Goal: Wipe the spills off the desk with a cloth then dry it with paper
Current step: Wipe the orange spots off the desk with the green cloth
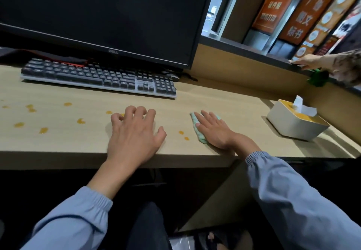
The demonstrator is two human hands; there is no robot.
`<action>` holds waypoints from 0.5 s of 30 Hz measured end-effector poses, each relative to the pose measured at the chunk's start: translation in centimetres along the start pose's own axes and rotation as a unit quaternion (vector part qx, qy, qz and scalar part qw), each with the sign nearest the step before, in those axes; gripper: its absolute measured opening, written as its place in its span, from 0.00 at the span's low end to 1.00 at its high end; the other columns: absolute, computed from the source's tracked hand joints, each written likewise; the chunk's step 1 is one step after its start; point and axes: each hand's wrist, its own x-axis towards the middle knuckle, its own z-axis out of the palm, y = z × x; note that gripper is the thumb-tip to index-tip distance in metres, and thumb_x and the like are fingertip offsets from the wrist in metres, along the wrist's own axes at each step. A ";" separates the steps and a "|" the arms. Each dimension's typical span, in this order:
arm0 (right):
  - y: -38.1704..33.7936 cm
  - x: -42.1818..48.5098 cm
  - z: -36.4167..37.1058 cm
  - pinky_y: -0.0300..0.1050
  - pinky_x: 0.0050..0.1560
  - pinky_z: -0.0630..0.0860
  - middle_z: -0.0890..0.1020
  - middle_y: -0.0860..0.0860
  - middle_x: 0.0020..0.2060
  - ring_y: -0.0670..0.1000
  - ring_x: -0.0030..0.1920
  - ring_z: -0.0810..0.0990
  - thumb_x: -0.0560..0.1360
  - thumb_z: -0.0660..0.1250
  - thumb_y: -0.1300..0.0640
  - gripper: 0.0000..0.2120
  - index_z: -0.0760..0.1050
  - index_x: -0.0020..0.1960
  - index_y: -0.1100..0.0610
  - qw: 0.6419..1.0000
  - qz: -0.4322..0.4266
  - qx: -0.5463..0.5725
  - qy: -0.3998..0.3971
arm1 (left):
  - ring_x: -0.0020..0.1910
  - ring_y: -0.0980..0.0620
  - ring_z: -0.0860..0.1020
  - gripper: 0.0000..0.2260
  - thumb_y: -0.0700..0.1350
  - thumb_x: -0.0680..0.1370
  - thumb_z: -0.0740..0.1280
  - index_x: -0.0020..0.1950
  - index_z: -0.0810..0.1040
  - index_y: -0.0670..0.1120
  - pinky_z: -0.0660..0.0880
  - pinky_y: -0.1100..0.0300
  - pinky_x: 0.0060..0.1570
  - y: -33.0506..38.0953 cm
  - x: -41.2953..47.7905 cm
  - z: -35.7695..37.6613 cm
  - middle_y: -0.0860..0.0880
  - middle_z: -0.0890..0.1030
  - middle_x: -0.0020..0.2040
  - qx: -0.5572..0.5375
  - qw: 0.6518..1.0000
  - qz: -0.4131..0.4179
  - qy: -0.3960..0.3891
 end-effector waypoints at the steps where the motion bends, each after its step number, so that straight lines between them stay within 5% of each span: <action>1: 0.1 0.2 -0.1 0.58 0.79 0.39 0.40 0.46 0.82 0.52 0.81 0.37 0.85 0.40 0.40 0.27 0.37 0.82 0.41 1.000 0.002 0.002 -0.005 | 0.65 0.44 0.70 0.24 0.62 0.79 0.53 0.65 0.75 0.50 0.63 0.42 0.59 0.0 0.1 0.0 0.48 0.77 0.61 0.000 1.000 0.000 -0.003; 15: 2.7 13.4 -3.7 0.57 0.80 0.42 0.42 0.50 0.83 0.54 0.82 0.41 0.86 0.41 0.43 0.27 0.39 0.83 0.46 0.999 0.034 -0.028 -0.018 | 0.63 0.45 0.72 0.21 0.60 0.80 0.54 0.64 0.75 0.50 0.67 0.43 0.58 0.0 0.2 -0.2 0.49 0.78 0.61 0.008 1.000 0.000 -0.025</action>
